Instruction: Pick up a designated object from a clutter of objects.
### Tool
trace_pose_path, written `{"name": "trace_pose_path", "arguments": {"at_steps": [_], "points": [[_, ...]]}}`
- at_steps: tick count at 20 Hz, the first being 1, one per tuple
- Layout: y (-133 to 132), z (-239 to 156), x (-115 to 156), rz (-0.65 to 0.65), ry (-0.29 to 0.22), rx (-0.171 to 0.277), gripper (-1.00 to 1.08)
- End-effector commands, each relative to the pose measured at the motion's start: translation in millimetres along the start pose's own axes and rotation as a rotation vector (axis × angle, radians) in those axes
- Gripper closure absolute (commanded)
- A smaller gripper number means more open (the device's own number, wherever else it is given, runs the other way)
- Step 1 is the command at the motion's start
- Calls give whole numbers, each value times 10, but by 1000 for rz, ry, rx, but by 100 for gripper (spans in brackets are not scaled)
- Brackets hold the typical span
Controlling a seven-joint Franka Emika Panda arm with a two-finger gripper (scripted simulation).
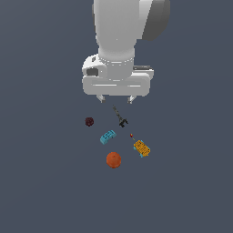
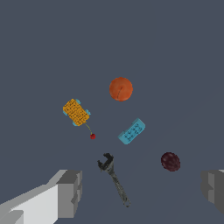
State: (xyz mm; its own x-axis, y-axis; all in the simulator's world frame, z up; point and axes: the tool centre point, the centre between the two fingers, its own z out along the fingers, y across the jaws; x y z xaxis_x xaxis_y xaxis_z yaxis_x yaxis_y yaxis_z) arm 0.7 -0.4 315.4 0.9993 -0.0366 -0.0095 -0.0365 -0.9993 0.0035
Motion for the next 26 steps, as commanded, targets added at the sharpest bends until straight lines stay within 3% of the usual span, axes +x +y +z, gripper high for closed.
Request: {"name": "trace_pose_path", "arguments": {"at_steps": [1,13,26], "points": [[0,0,0,0,0,0,-92],[-182,71,-48,-84,-23,-22,-92],[105,453,-63,-112,-19,-4,-92]]}}
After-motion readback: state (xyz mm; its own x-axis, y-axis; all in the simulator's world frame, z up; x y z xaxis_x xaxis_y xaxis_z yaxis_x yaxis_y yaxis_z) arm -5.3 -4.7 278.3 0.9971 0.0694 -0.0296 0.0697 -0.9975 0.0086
